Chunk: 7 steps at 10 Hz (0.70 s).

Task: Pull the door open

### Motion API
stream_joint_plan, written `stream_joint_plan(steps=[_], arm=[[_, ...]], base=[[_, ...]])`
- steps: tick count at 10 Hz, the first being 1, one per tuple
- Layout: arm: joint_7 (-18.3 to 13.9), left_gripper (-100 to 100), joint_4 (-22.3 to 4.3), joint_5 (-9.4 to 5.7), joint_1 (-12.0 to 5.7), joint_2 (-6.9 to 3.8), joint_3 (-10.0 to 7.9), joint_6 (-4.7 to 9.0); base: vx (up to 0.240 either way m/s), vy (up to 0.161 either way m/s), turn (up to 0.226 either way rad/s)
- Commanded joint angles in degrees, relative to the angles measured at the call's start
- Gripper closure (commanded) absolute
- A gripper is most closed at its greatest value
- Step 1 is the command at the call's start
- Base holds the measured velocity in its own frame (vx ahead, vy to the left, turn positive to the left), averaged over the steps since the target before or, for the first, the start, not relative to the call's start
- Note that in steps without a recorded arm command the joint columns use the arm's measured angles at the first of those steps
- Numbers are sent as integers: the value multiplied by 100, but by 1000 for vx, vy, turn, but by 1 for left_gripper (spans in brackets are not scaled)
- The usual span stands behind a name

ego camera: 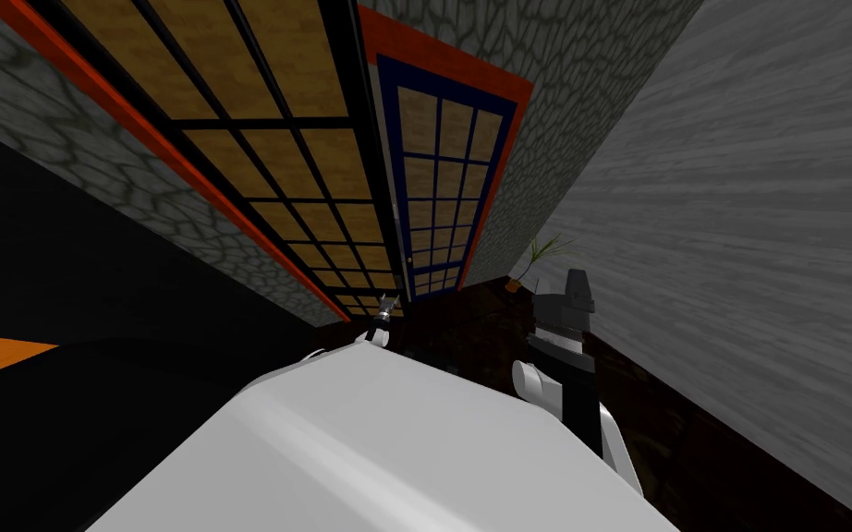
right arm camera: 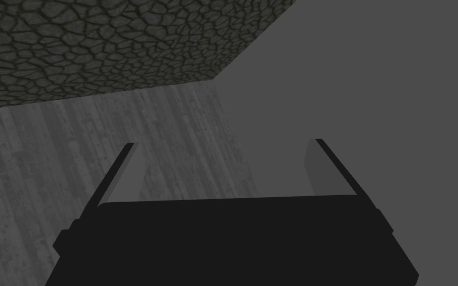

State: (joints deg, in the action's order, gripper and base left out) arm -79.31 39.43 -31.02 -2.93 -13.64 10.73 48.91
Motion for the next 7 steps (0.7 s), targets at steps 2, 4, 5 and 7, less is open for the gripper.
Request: stream_joint_plan(steps=[2,4,5,7], arm=[[-334,-100,25,-96,-6,12,50,-18],[-356,-100,-17,-102,33,-71,12,27],[-387,-100,-31,-112,47,-101,2,42],[-535,-100,-96,-156,112,-243,-47,115]], base=[[-57,14,-26],[47,-3,-49],[187,-1,-89],[199,7,-99]])
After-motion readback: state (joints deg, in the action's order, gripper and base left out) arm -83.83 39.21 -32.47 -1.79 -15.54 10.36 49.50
